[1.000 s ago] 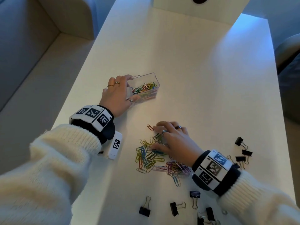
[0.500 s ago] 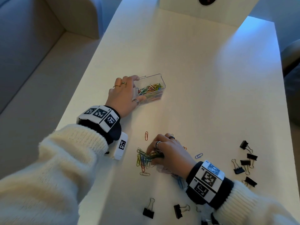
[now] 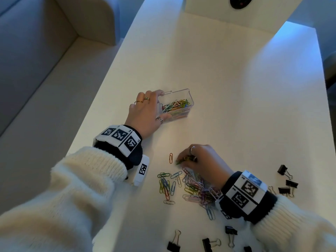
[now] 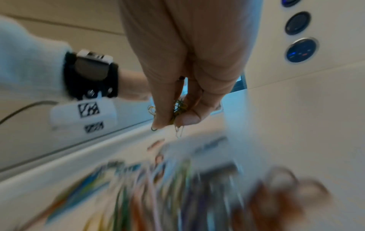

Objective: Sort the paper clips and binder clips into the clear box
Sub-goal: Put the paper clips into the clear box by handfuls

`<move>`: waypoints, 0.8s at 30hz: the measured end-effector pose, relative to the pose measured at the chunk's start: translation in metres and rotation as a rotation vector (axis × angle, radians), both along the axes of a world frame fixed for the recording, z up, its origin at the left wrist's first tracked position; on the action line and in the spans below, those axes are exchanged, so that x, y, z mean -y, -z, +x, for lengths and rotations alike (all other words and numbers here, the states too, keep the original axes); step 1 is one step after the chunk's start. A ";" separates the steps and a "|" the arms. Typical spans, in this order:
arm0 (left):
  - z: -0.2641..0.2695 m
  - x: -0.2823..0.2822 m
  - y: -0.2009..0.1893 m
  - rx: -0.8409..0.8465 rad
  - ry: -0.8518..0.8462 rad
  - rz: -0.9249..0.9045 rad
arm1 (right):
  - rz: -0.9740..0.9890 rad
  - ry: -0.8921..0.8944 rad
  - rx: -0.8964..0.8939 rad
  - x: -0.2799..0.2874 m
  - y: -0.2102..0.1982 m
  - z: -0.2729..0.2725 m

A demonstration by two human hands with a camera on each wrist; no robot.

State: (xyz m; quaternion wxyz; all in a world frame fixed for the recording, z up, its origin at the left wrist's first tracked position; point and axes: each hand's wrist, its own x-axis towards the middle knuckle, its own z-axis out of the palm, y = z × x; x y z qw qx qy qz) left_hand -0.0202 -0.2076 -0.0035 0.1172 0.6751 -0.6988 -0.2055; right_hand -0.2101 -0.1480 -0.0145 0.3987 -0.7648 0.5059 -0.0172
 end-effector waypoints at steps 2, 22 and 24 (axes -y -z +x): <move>0.001 0.000 0.000 0.013 0.005 0.001 | -0.039 0.065 0.038 0.014 -0.013 0.002; 0.004 0.002 0.003 0.010 0.030 -0.006 | -0.537 -0.042 -0.050 0.091 -0.029 0.020; 0.004 0.002 0.003 0.021 0.028 -0.006 | -0.567 -0.179 -0.197 0.089 -0.027 0.017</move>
